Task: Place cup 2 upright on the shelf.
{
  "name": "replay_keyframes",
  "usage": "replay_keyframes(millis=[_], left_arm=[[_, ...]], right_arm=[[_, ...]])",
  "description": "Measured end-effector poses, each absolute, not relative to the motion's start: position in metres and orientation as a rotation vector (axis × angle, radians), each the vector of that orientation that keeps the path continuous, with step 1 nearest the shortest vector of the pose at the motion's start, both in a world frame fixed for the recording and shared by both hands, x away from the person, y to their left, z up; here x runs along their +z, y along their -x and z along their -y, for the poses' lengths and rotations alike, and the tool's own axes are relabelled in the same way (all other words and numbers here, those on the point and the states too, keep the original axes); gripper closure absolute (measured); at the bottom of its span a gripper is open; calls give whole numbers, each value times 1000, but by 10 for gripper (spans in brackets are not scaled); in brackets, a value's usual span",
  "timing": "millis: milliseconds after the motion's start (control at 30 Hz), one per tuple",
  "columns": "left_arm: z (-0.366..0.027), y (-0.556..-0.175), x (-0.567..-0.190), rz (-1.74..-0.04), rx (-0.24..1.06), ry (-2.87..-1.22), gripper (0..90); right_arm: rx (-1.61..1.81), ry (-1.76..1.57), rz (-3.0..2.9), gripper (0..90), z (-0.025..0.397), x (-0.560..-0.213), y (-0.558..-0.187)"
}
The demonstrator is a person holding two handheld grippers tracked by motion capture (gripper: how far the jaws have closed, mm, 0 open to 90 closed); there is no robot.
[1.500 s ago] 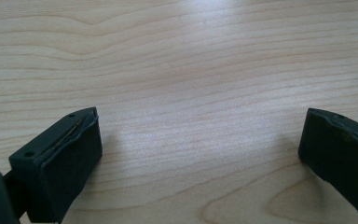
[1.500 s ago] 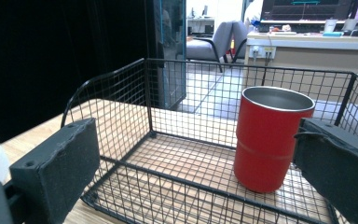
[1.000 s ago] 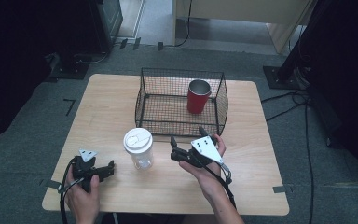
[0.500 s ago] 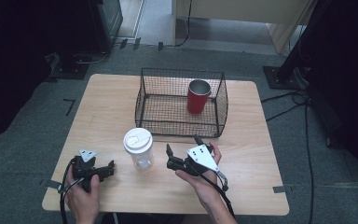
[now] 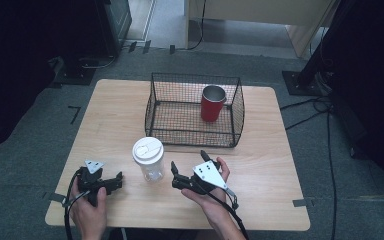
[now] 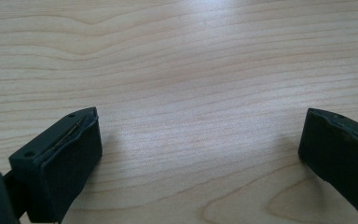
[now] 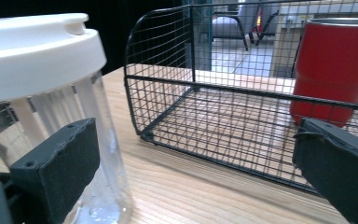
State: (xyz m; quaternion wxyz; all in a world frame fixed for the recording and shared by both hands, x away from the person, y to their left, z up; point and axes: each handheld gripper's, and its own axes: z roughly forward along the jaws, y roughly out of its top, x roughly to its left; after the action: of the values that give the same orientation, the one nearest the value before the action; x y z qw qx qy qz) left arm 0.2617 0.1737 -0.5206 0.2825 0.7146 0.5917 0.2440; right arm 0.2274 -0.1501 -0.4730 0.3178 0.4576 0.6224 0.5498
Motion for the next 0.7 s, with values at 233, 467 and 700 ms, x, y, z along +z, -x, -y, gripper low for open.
replay_keyframes(millis=[233,467,700], left_arm=[[-174,-262,-521,-1584,653,-1914,0],[-174,-262,-521,-1584,654,-1914,0],[-174,-262,-521,-1584,654,-1914,0]], right_arm=[[1470,-1187,-1656,8,141,-475,-225],[1483,-1173,-1666,8,132,-478,-223],[1496,-1159,-1683,8,125,-480,-221]])
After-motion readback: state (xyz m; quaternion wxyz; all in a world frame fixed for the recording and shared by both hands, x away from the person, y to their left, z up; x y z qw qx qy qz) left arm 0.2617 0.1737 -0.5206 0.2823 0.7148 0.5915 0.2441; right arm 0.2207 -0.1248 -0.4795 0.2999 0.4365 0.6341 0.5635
